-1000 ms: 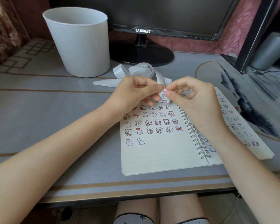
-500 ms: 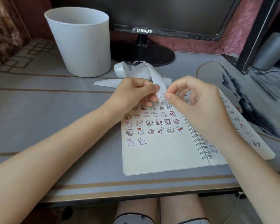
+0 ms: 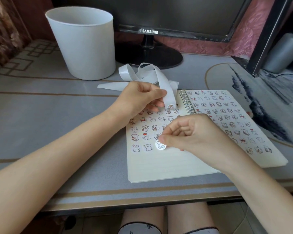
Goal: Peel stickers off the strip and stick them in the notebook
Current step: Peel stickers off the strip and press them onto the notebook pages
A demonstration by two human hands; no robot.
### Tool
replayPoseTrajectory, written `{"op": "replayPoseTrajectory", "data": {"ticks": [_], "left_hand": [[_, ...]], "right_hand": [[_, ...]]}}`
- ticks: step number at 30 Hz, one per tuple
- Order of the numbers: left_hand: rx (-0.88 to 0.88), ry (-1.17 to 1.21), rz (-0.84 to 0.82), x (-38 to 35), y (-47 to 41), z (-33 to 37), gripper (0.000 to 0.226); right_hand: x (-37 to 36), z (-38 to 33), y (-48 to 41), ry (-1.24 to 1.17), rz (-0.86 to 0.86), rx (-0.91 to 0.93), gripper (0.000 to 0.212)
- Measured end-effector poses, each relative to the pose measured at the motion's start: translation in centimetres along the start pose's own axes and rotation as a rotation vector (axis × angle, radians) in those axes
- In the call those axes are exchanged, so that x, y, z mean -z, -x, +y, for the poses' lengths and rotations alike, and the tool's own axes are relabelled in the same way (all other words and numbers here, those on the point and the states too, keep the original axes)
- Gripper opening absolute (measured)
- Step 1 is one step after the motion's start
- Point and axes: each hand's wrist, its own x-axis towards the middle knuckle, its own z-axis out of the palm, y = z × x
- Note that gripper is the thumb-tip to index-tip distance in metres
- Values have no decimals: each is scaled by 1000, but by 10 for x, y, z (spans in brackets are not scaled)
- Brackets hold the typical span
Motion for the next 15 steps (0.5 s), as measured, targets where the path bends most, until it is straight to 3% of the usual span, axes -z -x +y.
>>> {"op": "replayPoseTrajectory", "data": {"ticks": [15], "left_hand": [[9, -3, 3, 0, -1, 0, 20]], "right_hand": [[-7, 1, 1, 77, 64, 21, 10]]}}
